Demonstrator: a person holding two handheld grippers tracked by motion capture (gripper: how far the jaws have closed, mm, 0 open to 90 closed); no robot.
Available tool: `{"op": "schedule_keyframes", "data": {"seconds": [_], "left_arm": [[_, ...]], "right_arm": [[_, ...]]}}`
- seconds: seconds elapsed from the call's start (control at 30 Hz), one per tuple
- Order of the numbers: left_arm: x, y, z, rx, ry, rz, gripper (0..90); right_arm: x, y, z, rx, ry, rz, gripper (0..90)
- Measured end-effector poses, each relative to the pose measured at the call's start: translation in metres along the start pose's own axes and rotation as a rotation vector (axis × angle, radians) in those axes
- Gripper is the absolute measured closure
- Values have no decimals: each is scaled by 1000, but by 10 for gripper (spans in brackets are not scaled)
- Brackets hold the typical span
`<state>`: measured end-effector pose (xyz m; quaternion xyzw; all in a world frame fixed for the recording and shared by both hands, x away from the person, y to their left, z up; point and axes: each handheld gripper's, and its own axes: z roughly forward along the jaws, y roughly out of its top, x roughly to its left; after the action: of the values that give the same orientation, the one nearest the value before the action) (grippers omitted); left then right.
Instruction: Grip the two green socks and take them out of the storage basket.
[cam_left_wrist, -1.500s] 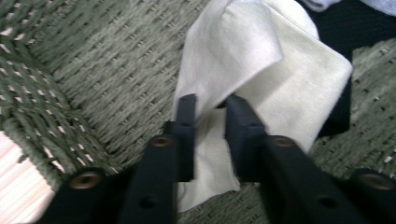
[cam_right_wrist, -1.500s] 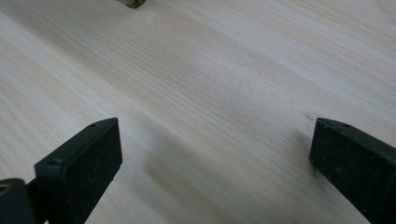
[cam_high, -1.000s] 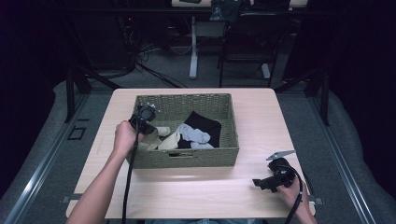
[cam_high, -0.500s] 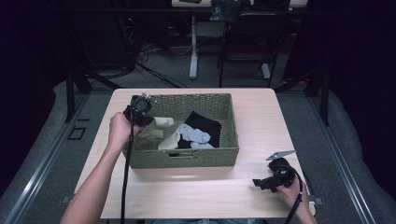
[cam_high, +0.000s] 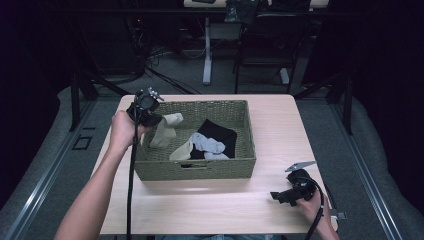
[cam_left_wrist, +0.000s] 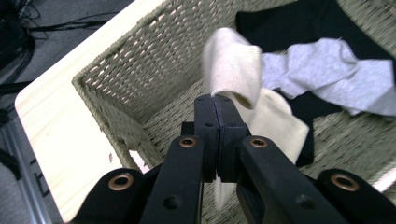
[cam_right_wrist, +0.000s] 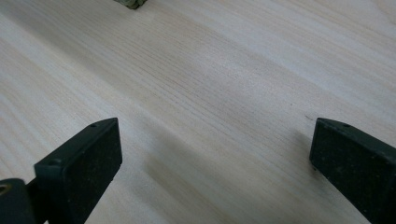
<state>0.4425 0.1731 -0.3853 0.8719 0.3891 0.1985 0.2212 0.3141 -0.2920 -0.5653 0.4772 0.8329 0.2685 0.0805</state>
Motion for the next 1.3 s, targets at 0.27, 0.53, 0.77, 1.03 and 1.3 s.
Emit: {"op": "schedule_keyframes", "data": {"seconds": [0.27, 0.53, 0.77, 1.03, 1.3], "left_arm": [[5, 7, -15, -24, 21, 4, 898], [11, 13, -35, -57, 40, -4, 897], [21, 12, -55, -77, 76, -20, 897], [39, 2, -83, -105, 122, -55, 897], [59, -22, -101, -127, 155, -115, 897]], "right_arm": [[0, 0, -1, 12, 12, -6, 17], [-1, 0, -1, 6, 8, -7, 17], [0, 0, 0, 1, 3, -1, 17], [-1, 0, -1, 11, 12, -9, 17], [-1, 0, -1, 11, 11, -10, 17]]}}
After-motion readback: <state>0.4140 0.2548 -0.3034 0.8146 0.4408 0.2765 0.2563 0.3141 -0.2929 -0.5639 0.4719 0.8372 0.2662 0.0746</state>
